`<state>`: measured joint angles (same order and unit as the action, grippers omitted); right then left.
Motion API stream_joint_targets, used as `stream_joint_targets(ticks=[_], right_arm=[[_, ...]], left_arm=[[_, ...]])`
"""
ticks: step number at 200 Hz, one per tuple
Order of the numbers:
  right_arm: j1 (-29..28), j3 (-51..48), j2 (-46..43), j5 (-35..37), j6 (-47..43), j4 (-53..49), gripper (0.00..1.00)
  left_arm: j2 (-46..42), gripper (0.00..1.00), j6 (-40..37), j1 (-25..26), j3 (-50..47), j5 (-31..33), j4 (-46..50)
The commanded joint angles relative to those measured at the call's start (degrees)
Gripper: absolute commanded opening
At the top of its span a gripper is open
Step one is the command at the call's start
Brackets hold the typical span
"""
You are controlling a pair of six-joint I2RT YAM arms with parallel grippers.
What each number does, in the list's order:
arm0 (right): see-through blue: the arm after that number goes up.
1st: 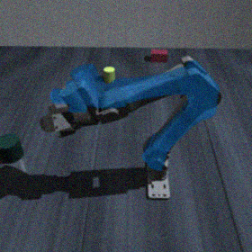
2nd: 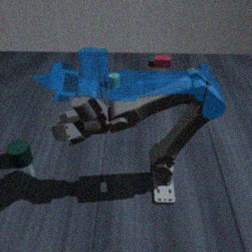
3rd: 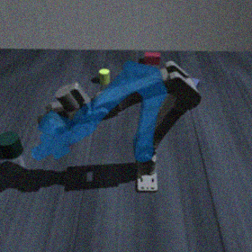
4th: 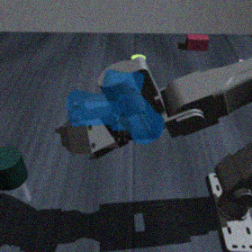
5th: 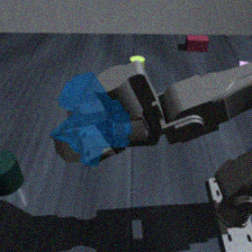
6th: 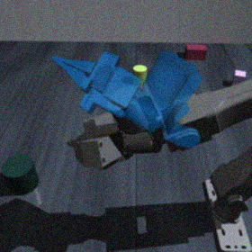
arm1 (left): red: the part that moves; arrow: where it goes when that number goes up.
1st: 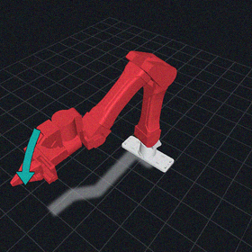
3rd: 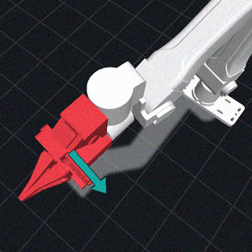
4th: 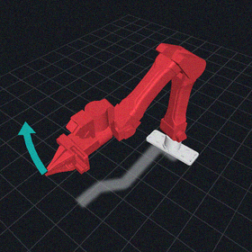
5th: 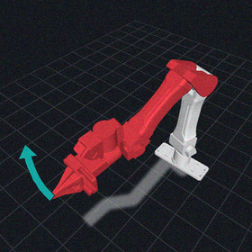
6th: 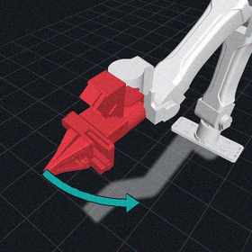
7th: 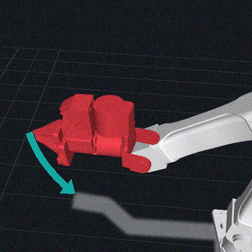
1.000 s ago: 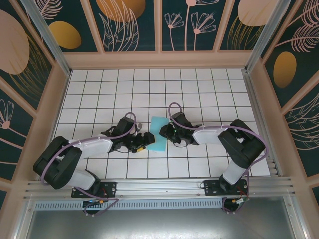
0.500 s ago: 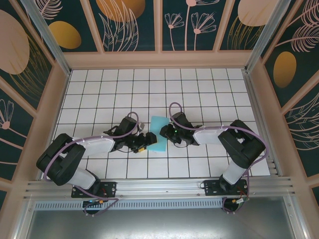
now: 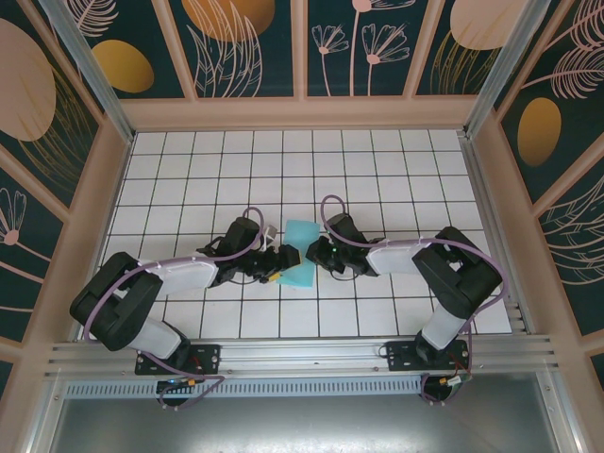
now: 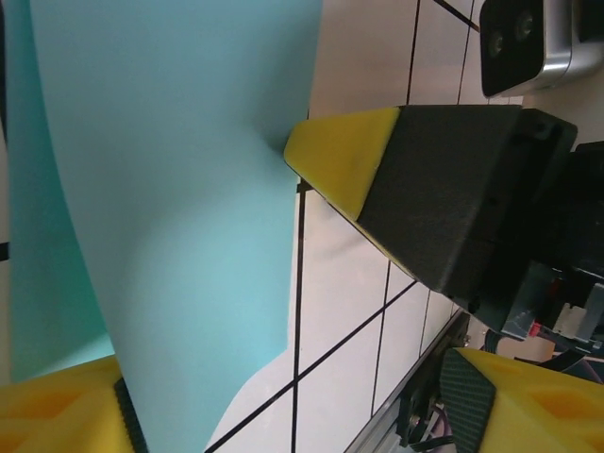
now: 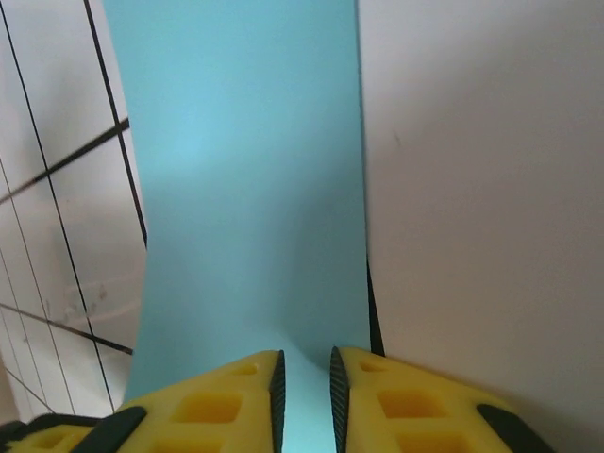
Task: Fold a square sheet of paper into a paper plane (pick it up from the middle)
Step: Fold the triangle a second time at the center of the table.
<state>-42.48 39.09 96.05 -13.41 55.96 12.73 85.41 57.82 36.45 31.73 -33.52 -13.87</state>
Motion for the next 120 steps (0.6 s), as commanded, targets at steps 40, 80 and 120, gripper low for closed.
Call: stream_joint_targets(ticks=[40, 80, 120], right_arm=[[0.13, -0.14, -2.78, -3.89, -4.66, -2.41, 0.16], [-1.79, 0.61, -0.02, -6.26, -5.69, -1.87, 0.13], [-2.25, 1.56, 3.96, -5.72, -4.74, -3.61, 0.11]], left_arm=[[0.58, 0.70, 0.98, 0.29, -1.49, -0.92, -4.21], [0.55, 0.67, 1.02, 0.27, -1.93, -1.06, -4.89], [0.55, 0.66, 1.31, 0.34, -1.84, -1.87, -6.00]])
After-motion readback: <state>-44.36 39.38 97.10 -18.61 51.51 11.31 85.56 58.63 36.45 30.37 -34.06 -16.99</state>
